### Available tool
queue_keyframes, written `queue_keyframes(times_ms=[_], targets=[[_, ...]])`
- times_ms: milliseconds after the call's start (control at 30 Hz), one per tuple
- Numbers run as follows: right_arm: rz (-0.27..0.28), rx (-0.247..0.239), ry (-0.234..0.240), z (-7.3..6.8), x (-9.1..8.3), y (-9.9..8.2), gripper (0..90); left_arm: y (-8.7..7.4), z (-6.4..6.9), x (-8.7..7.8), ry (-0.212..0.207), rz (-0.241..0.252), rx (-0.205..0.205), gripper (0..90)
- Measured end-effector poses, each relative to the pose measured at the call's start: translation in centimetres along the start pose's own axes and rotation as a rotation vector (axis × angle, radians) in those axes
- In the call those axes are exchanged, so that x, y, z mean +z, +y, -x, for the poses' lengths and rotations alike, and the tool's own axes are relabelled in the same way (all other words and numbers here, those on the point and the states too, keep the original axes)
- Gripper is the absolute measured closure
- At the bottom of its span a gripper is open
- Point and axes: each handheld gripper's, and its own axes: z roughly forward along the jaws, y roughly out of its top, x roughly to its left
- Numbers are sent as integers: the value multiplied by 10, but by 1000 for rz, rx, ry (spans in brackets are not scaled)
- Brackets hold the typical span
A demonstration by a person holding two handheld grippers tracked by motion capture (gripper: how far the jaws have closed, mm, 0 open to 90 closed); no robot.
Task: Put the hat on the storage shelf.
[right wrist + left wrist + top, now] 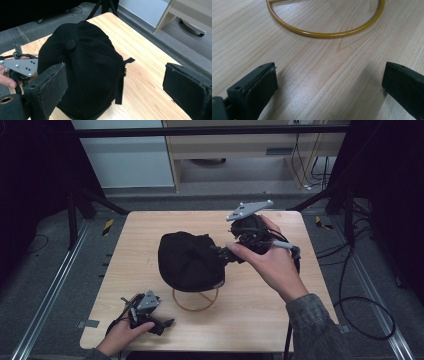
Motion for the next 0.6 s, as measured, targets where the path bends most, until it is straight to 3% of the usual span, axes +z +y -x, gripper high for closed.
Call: queue_keyframes(times_ms=[300,600], targets=[[-6,20,-29,9,-9,-16,95,0,0,0,0,0,0,0],[-17,54,-84,20,-11,-49,96,0,0,0,1,2,0,0]])
